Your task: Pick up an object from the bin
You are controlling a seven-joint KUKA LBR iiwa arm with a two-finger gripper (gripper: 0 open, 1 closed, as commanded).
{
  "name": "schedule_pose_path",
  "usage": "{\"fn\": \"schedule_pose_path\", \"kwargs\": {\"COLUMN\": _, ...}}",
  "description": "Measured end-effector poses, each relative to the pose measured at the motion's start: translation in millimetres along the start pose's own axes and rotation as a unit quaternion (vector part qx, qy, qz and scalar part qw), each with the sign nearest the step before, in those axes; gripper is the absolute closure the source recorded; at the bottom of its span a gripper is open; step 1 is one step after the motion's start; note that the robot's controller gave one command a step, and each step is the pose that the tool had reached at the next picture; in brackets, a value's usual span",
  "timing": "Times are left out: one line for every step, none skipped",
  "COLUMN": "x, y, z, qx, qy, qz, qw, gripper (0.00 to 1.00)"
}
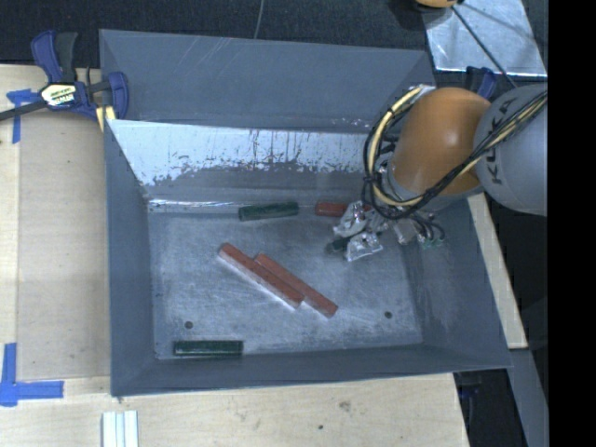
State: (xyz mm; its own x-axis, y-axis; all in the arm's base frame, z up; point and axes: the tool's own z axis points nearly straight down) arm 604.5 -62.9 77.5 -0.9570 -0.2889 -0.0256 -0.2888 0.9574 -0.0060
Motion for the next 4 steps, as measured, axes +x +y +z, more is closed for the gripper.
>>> {"fn": "schedule_pose_path", "kwargs": {"x": 0.0, "y": 0, "z": 0, "qx": 0.000, "qy": 0.0000, "qz": 0.000, "qw": 1.0000, "gripper": 1.00}}
{"fn": "schedule_pose_path", "kwargs": {"x": 0.9, "y": 0, "z": -2, "qx": -0.001, "qy": 0.0021, "qz": 0.000, "qw": 1.0000, "gripper": 1.00}}
{"fn": "schedule_pose_path", "kwargs": {"x": 4.4, "y": 1, "z": -17, "qx": -0.004, "qy": 0.0128, "qz": 0.000, "qw": 0.9999, "gripper": 1.00}}
{"fn": "schedule_pose_path", "kwargs": {"x": 1.5, "y": 0, "z": -32, "qx": -0.002, "qy": 0.0103, "qz": 0.001, "qw": 0.9999, "gripper": 1.00}}
